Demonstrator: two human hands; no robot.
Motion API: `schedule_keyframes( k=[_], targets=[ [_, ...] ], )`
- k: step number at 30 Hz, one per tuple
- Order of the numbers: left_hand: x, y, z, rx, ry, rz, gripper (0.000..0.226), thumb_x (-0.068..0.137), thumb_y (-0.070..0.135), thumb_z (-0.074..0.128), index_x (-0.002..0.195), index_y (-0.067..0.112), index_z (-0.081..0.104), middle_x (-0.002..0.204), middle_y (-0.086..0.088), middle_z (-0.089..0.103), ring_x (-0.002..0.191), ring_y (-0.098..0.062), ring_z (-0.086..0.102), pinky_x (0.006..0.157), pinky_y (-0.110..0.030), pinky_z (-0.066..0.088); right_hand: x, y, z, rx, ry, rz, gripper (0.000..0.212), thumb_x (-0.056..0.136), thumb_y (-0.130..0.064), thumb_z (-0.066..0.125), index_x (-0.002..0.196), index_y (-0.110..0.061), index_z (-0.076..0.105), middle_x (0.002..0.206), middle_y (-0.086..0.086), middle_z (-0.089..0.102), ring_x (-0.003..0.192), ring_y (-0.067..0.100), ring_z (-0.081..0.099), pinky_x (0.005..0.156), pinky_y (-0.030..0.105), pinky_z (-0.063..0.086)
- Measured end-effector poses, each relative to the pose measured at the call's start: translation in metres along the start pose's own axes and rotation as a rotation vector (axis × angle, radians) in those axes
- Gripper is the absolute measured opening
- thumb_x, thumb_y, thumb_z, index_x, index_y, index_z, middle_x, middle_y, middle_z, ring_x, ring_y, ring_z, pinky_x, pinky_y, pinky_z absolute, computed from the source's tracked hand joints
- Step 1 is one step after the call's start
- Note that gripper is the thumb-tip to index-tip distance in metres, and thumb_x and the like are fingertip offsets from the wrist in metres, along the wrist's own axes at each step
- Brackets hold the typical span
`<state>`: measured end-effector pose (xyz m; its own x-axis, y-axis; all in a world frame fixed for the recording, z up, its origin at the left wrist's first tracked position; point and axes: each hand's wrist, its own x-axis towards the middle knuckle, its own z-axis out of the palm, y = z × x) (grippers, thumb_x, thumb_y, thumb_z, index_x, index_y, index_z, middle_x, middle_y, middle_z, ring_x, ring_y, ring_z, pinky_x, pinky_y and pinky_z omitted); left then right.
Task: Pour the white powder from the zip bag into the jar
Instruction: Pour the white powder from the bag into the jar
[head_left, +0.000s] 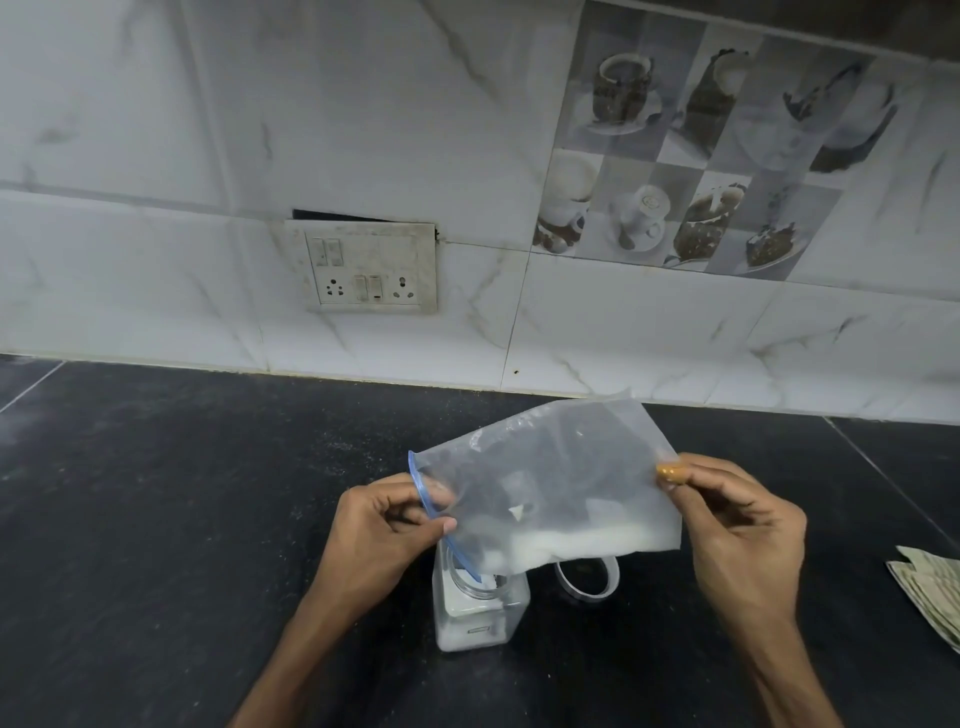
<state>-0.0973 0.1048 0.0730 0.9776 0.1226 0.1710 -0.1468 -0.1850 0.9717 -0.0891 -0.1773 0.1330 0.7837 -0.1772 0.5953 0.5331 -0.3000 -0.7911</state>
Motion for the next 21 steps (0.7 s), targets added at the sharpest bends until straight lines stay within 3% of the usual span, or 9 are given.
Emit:
schedule_keyframes(
  k=[12, 17, 21],
  targets=[
    [0.0009, 0.0013, -0.0009, -0.007, 0.006, -0.007, 0.022, 0.069, -0.006, 0.084, 0.079, 0.014, 0.079, 0.088, -0.001, 0.077, 0.056, -0.004, 0.064, 0.061, -0.017, 0.059, -0.0001, 0.0043, 0.0011, -0.018, 0.000, 0.012, 0.027, 0.075, 0.013, 0.070, 0.084, -0.012, 0.073, 0.088, -0.014, 0.074, 0.085, 0.000, 0.068, 0.077, 0.011, 0.052],
    [-0.0002, 0.0013, 0.0009, -0.007, -0.012, -0.006, 0.025, 0.069, -0.007, 0.084, 0.079, 0.016, 0.079, 0.083, 0.006, 0.077, 0.055, -0.001, 0.063, 0.060, -0.014, 0.056, -0.0015, 0.0068, 0.0021, -0.004, 0.024, 0.032, 0.025, 0.076, 0.013, 0.070, 0.085, -0.010, 0.073, 0.089, -0.010, 0.074, 0.084, 0.002, 0.069, 0.077, 0.012, 0.053],
    [0.0010, -0.0007, -0.0016, -0.001, 0.009, 0.001, 0.024, 0.069, -0.005, 0.084, 0.080, 0.016, 0.079, 0.090, -0.002, 0.078, 0.060, -0.015, 0.070, 0.063, -0.020, 0.061, -0.0034, 0.0073, 0.0033, 0.003, 0.047, 0.048, 0.026, 0.076, 0.013, 0.070, 0.084, -0.011, 0.073, 0.088, -0.013, 0.074, 0.085, 0.001, 0.069, 0.077, 0.012, 0.053]
  ],
)
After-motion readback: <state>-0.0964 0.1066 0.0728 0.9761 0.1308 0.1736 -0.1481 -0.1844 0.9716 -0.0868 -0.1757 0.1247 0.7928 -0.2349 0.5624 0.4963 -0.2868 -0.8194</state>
